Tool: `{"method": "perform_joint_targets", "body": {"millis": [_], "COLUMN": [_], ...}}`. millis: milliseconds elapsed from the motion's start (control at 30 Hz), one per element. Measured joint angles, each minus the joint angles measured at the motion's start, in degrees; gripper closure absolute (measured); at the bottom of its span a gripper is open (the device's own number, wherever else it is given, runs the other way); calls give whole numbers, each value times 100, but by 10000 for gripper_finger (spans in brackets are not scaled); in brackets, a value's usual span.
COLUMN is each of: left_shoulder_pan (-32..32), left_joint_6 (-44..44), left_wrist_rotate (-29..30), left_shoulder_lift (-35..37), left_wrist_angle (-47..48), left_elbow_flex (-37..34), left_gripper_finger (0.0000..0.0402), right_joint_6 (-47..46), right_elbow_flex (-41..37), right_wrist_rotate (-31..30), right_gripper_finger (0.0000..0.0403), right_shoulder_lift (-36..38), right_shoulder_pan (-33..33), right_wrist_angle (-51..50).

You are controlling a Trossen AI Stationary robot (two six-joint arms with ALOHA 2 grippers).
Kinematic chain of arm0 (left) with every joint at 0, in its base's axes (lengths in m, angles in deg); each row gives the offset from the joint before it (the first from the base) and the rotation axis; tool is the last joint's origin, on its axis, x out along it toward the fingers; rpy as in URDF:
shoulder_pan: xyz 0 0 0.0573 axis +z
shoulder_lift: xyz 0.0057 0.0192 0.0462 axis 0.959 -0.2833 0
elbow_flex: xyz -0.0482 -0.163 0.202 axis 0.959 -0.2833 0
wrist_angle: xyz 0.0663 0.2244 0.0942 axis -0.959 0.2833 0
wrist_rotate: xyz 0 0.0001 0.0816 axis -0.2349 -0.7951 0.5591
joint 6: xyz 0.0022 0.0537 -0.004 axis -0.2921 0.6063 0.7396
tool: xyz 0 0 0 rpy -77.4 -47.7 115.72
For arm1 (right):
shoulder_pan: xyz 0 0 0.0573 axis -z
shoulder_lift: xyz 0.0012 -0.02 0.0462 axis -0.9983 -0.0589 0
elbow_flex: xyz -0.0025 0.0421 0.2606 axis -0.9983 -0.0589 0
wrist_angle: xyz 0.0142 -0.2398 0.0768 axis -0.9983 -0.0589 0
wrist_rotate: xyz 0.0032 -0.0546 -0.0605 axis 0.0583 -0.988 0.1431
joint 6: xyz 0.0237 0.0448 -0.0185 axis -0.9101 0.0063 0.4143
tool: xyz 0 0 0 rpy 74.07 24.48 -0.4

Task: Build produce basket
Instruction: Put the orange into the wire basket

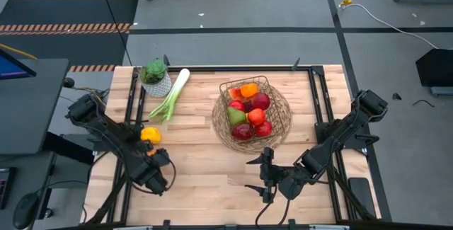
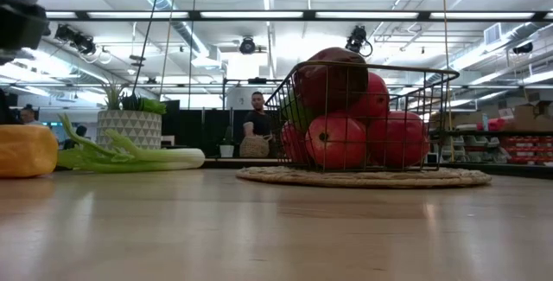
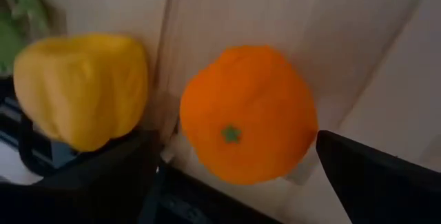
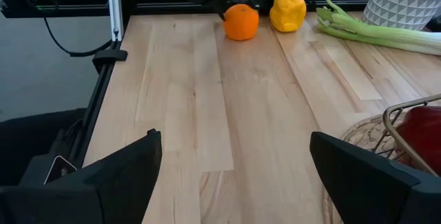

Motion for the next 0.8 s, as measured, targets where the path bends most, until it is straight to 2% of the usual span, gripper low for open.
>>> {"method": "perform_joint_targets", "body": {"millis": [100, 333, 467, 567, 800], "left_shoulder_pan": [0, 0, -7, -14, -11], "left_joint_6": [-170, -409, -581, -573, -650], "left_wrist_rotate": [-15, 190, 120, 114, 122], "left_shoulder_lift": [335, 1082, 1097, 1095, 1091], "left_wrist_angle": [-180, -1315, -1417, -1840, -2015], "left_elbow_flex": [-298, -942, -1239, -1422, -1529], "left_gripper_finger": [5, 5, 5, 5, 5], "right_joint_6": [2, 3, 2, 4, 2], "right_elbow_flex": [0, 0, 0, 0, 0], "right_wrist_rotate": [0, 0, 0, -2, -2], "right_gripper_finger": [29, 29, 29, 29, 29], "right_shoulder_lift": [0, -2, -2, -1, -2], "right_shoulder_pan": [2, 2, 2, 2, 2], "right_wrist_angle": [-2, -6, -10, -28, -39]}}
